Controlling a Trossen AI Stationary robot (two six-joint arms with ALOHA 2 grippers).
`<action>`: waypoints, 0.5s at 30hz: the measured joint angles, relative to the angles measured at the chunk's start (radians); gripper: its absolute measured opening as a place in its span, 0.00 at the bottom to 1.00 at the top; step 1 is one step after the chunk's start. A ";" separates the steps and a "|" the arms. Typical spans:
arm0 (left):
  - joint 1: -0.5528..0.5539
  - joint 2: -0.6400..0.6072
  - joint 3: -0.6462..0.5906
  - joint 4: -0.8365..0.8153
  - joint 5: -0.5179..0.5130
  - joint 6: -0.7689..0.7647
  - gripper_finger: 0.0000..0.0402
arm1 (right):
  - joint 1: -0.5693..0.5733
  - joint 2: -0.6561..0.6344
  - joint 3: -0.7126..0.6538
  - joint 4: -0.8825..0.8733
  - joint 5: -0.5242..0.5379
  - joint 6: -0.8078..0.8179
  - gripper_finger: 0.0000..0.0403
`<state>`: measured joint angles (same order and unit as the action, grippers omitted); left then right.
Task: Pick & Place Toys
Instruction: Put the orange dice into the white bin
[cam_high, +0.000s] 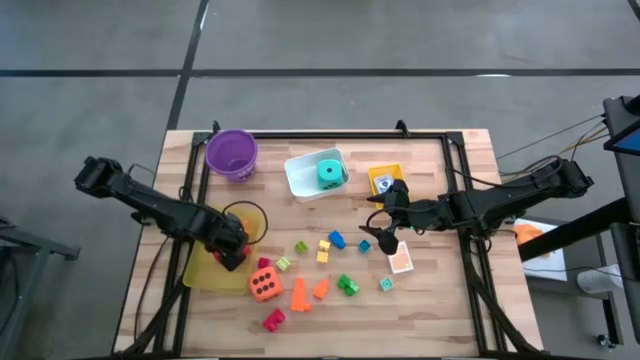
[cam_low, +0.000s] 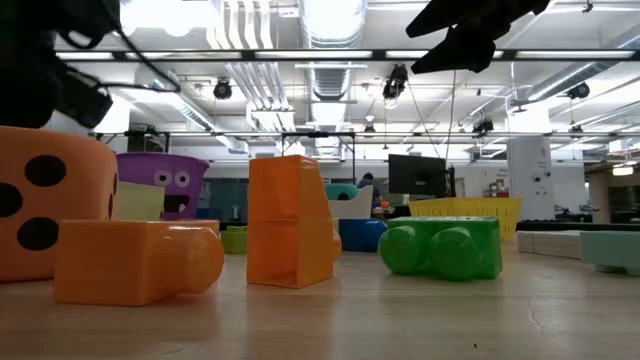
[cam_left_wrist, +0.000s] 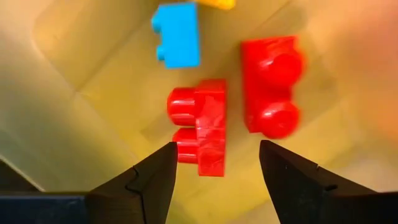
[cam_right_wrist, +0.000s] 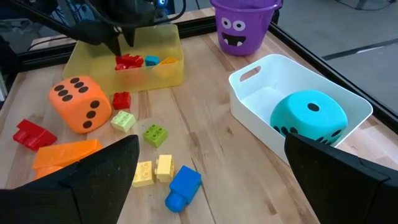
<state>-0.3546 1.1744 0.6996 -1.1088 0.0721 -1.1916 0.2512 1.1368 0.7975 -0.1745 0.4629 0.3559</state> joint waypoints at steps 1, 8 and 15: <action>0.000 0.000 0.019 -0.008 -0.007 0.010 0.56 | 0.000 0.000 0.000 0.000 0.000 0.000 0.99; 0.001 -0.001 0.126 0.010 -0.020 0.057 0.56 | 0.000 0.000 0.000 0.000 0.000 0.000 0.99; 0.001 -0.001 0.162 0.044 -0.031 0.061 0.56 | 0.000 0.000 0.000 0.000 0.000 0.000 0.99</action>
<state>-0.3534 1.1736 0.8612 -1.0646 0.0411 -1.1305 0.2512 1.1367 0.7975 -0.1745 0.4629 0.3557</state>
